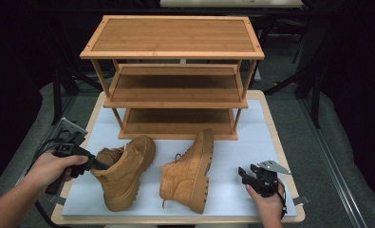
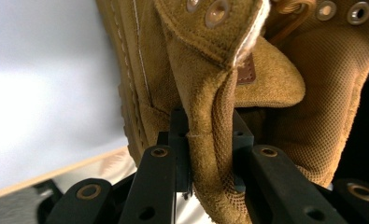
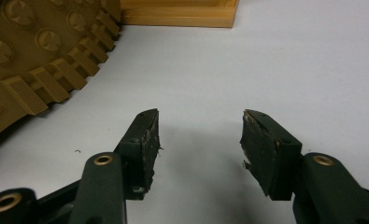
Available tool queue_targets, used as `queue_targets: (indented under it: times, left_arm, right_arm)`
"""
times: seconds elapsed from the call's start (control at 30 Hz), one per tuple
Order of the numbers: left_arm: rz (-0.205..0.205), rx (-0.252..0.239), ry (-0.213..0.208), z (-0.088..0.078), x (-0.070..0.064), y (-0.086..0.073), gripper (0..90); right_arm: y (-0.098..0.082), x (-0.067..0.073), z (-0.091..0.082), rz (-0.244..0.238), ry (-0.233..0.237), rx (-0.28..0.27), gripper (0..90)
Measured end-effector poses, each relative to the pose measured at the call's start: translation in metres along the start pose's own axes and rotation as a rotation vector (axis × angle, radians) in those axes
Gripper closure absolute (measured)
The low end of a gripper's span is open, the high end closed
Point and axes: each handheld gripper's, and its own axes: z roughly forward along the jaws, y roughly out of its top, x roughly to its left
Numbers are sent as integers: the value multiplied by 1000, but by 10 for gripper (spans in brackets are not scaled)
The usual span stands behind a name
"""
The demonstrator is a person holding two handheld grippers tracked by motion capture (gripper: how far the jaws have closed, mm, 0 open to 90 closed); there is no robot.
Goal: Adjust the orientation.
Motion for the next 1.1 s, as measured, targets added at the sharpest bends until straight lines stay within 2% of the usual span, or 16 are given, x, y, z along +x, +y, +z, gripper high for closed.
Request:
queue_targets:
  times: [0.07, 0.1, 0.17, 0.23, 0.33, 0.37, 0.5, 0.67, 0.77, 0.83, 0.9, 0.97, 1.07, 1.1]
  left_arm:
    - [-5, 6, -26, -4, -3, -2, 779]
    - [-14, -2, -57, -11, -7, -5, 779]
    - [-9, -1, -65, -15, -11, -7, 779]
    - [-1, -18, -72, -25, -19, -9, 779]
    - [23, -31, -62, -40, -31, -12, 778]
    - [22, -51, -65, -45, -33, -13, 779]
    - [32, -77, -76, -62, -46, -14, 779]
    - [52, -83, -46, -73, -57, -15, 779]
    - [51, -96, -41, -81, -63, -17, 779]
    - [62, -88, -37, -84, -66, -18, 779]
    - [57, -82, -45, -90, -68, -20, 780]
    - [72, -79, -52, -96, -71, -22, 780]
    - [86, -102, -60, -106, -76, -26, 780]
    - [95, -119, -75, -113, -80, -29, 780]
  right_arm:
    - [0, 0, 0, 2, -1, -1, 459]
    - [0, 0, 0, 2, -1, -2, 459]
    - [0, -1, 0, 2, -3, -3, 459]
    - [0, -1, 0, 5, 1, -10, 459]
    - [0, -1, 0, 5, 3, -12, 459]
    - [0, -1, 0, 5, 2, -13, 459]
    - [0, -1, 0, 1, -1, -14, 459]
    - [0, 0, -1, 1, -5, -9, 459]
    - [0, 0, -1, 2, -4, -11, 459]
    - [0, 0, -1, 1, -2, -10, 459]
    - [-1, 0, 0, 5, 1, -26, 459]
    - [-1, 0, 0, 5, 0, -24, 459]
    - [0, 0, 0, 2, -5, -11, 459]
    - [0, 0, 0, 2, -4, -13, 459]
